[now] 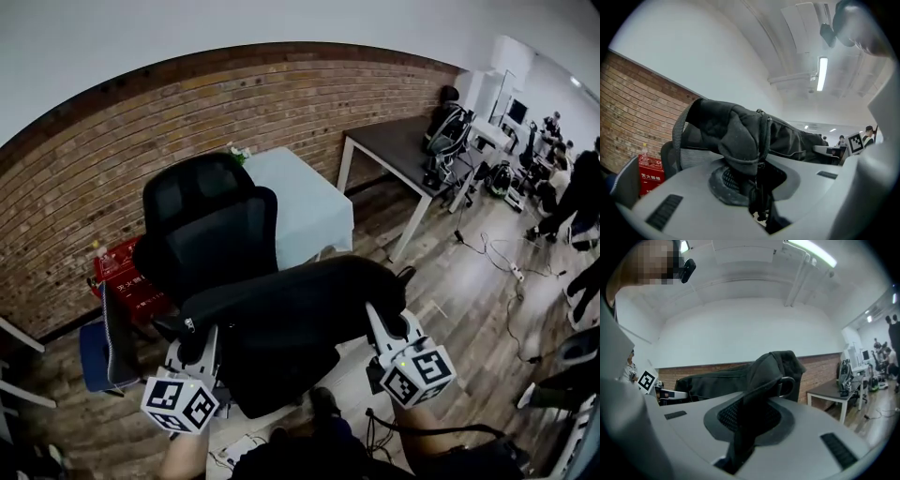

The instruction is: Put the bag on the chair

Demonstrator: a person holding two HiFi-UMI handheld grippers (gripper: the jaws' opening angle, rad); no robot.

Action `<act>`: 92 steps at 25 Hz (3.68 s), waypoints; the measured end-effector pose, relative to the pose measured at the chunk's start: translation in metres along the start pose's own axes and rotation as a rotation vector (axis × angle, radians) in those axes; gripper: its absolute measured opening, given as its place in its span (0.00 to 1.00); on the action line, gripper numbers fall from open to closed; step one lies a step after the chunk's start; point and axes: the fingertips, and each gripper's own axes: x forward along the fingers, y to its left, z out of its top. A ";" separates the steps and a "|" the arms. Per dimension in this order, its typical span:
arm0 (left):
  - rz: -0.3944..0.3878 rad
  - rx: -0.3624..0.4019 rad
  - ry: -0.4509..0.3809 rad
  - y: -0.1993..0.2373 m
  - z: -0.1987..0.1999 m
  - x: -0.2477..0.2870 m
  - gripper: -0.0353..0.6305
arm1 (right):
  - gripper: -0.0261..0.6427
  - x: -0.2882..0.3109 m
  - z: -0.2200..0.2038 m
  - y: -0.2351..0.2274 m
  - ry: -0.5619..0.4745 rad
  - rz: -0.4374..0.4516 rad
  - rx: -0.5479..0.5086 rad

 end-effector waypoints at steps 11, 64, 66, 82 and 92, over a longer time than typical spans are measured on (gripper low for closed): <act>0.202 -0.004 -0.045 0.024 -0.002 0.024 0.15 | 0.11 0.096 -0.002 -0.025 0.044 0.228 -0.013; 0.534 -0.173 0.227 0.241 -0.228 0.070 0.15 | 0.11 0.320 -0.289 0.002 0.478 0.398 -0.043; 0.540 -0.186 0.243 0.247 -0.243 0.073 0.15 | 0.11 0.323 -0.305 0.000 0.495 0.396 -0.046; 0.605 -0.233 0.335 0.281 -0.337 0.068 0.15 | 0.11 0.330 -0.411 -0.005 0.617 0.378 -0.057; 0.625 -0.253 0.404 0.289 -0.393 0.073 0.15 | 0.11 0.325 -0.470 -0.020 0.692 0.353 -0.056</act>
